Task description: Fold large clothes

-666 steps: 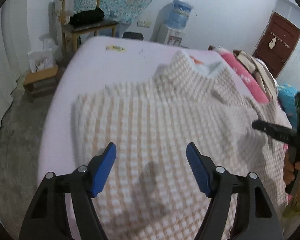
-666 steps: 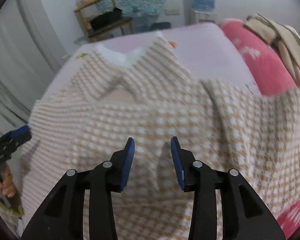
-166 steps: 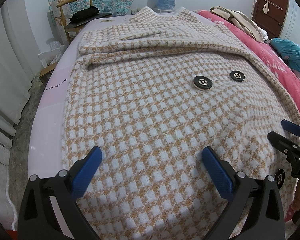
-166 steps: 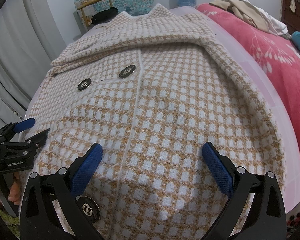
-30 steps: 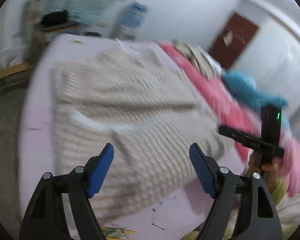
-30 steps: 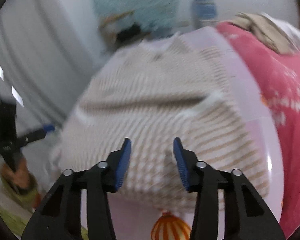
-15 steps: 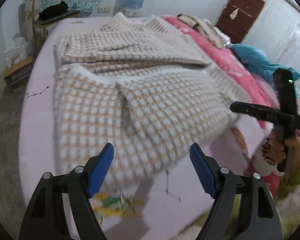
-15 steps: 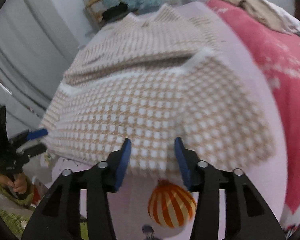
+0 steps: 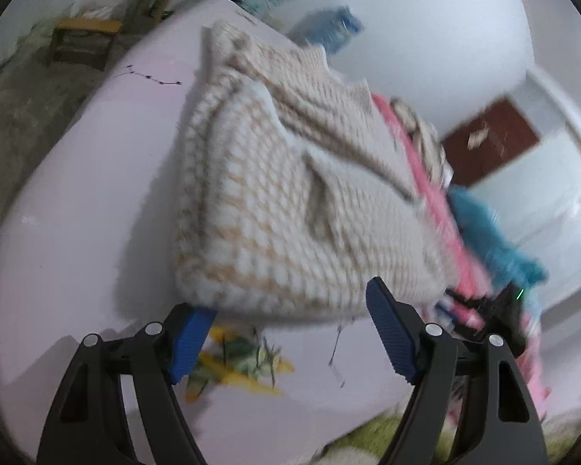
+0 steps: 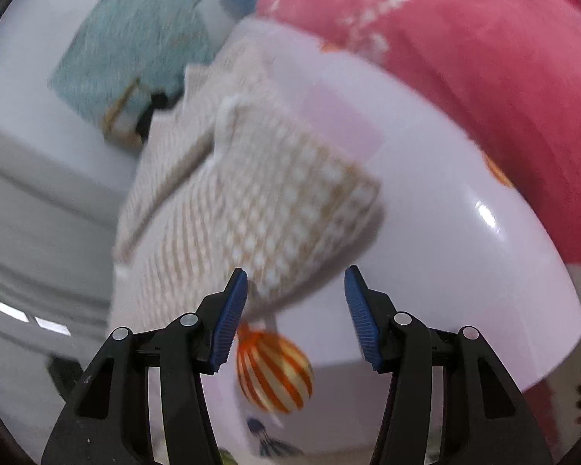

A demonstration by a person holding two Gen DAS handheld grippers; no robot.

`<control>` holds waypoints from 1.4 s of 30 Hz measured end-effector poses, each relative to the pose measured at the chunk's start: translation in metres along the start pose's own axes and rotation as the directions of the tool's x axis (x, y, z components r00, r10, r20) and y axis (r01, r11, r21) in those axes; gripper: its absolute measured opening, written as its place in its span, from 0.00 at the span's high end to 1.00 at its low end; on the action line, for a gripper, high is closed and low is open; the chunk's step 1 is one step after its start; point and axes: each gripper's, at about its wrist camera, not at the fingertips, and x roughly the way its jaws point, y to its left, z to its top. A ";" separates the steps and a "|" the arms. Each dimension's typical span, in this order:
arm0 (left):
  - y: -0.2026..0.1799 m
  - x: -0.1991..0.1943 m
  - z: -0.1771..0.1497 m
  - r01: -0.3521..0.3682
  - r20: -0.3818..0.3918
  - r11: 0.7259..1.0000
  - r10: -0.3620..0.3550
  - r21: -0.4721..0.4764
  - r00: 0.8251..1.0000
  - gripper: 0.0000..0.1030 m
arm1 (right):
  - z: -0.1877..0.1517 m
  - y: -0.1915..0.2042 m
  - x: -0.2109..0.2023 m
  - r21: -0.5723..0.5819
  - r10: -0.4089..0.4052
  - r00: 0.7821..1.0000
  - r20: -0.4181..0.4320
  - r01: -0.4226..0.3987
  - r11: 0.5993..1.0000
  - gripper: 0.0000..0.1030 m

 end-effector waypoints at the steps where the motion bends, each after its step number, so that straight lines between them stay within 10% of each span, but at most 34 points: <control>1: 0.006 -0.001 0.001 0.027 0.017 0.999 -0.026 -0.041 1.000 0.28 | 0.002 -0.004 0.000 0.022 0.021 1.000 0.017 -0.022 1.000 0.51; 5: 0.009 -0.001 0.004 0.018 0.059 0.996 -0.013 -0.085 0.998 0.38 | 0.010 -0.014 0.004 0.096 0.060 0.996 0.067 -0.066 0.993 0.56; 9: 0.010 0.001 0.008 -0.066 0.069 0.993 0.074 -0.103 0.995 0.70 | 0.011 -0.002 0.011 0.039 -0.019 0.994 0.109 0.014 0.999 0.72; 15: -0.033 -0.024 0.005 -0.226 0.210 0.966 0.198 0.123 0.957 0.88 | 0.005 0.043 -0.004 -0.120 -0.130 0.974 0.184 0.154 0.981 0.94; 24: -0.049 -0.081 -0.004 -0.213 0.261 0.962 0.164 0.172 0.951 0.90 | -0.012 0.072 -0.052 -0.181 -0.046 0.970 0.240 0.091 0.979 0.95; 29: -0.019 -0.076 -0.017 -0.198 0.135 0.976 0.185 0.087 0.973 0.84 | -0.029 0.040 -0.039 -0.110 -0.041 0.993 0.114 0.053 0.992 0.91; 33: 0.015 -0.075 -0.021 -0.205 0.052 0.978 0.207 -0.041 0.977 0.70 | -0.030 0.013 -0.031 -0.052 -0.117 0.991 0.059 0.120 0.991 0.68; 42: 0.004 -0.132 0.006 -0.405 0.255 0.914 0.387 0.019 0.886 0.58 | -0.017 0.051 -0.082 -0.210 -0.236 0.926 0.294 0.304 0.929 0.41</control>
